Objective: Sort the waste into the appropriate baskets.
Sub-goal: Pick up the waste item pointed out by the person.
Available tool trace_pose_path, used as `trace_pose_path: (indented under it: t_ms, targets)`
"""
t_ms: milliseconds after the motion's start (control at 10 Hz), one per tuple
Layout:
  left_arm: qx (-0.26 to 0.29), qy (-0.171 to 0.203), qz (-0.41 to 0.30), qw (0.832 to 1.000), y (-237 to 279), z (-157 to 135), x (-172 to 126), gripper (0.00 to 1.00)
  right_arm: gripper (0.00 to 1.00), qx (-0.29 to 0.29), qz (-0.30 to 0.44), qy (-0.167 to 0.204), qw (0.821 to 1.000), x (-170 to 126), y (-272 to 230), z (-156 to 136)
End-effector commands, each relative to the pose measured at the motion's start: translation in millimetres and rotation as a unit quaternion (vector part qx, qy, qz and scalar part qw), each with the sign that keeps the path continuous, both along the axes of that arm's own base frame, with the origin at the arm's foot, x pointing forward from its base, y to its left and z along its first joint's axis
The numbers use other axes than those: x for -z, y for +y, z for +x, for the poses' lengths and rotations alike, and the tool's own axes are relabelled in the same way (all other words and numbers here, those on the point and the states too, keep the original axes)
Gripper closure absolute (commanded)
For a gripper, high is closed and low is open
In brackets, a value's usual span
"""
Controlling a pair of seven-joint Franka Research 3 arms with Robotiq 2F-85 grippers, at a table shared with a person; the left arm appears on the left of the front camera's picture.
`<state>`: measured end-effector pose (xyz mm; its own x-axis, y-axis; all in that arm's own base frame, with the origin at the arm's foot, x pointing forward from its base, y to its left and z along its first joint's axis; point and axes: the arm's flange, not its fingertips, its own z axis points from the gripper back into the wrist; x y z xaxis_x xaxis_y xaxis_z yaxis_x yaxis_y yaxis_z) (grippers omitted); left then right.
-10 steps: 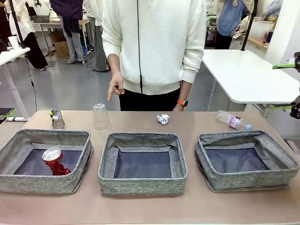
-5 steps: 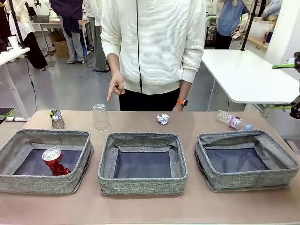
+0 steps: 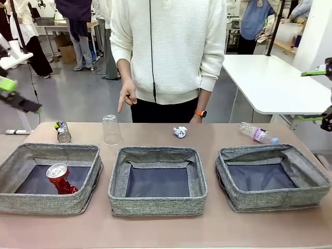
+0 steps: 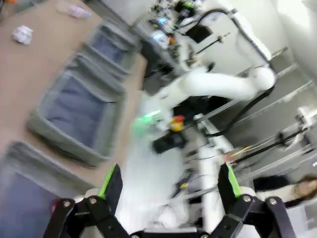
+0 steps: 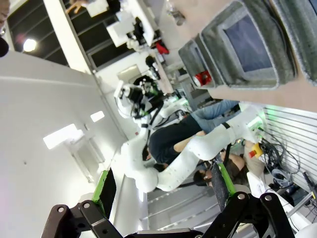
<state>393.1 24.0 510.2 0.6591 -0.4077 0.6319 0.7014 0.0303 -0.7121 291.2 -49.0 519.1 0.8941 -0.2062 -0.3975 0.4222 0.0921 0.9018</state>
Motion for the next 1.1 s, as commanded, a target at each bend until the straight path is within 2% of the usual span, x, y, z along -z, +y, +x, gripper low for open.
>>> trace_pose_path:
  t_ms: [0,100,200,300,400,700,800,900,1000]
  targets:
    - [-0.087,-0.378,0.074,0.919,19,61,33,0.0,0.0,0.003,0.009,0.007,1.0,-6,2,-1]
    - [-0.109,-0.388,0.096,0.91,19,82,43,0.0,0.0,0.003,0.009,0.007,1.0,-6,2,-1]
    - [-0.121,-0.377,0.112,0.911,24,101,52,0.0,0.0,0.003,0.009,0.007,1.0,-6,2,-1]
    - [-0.144,-0.382,0.133,0.903,32,120,62,0.0,0.0,0.003,0.009,0.007,1.0,-6,2,-1]
    - [-0.051,-0.24,0.069,0.967,30,101,45,0.0,0.0,0.003,0.009,0.007,1.0,-6,2,-1]
    - [-0.051,-0.24,0.069,0.967,30,101,45,0.0,0.0,0.003,0.009,0.007,1.0,-6,2,-1]
    - [-0.062,-0.266,0.074,0.959,31,109,54,0.0,0.0,0.003,0.009,0.007,1.0,-6,2,-1]
    - [0.011,-0.309,0.071,0.948,21,138,73,0.0,0.0,0.003,0.009,0.007,1.0,-6,2,-1]
    - [0.032,-0.319,0.056,0.946,16,155,90,0.0,0.0,0.003,0.009,0.007,1.0,-6,2,-1]
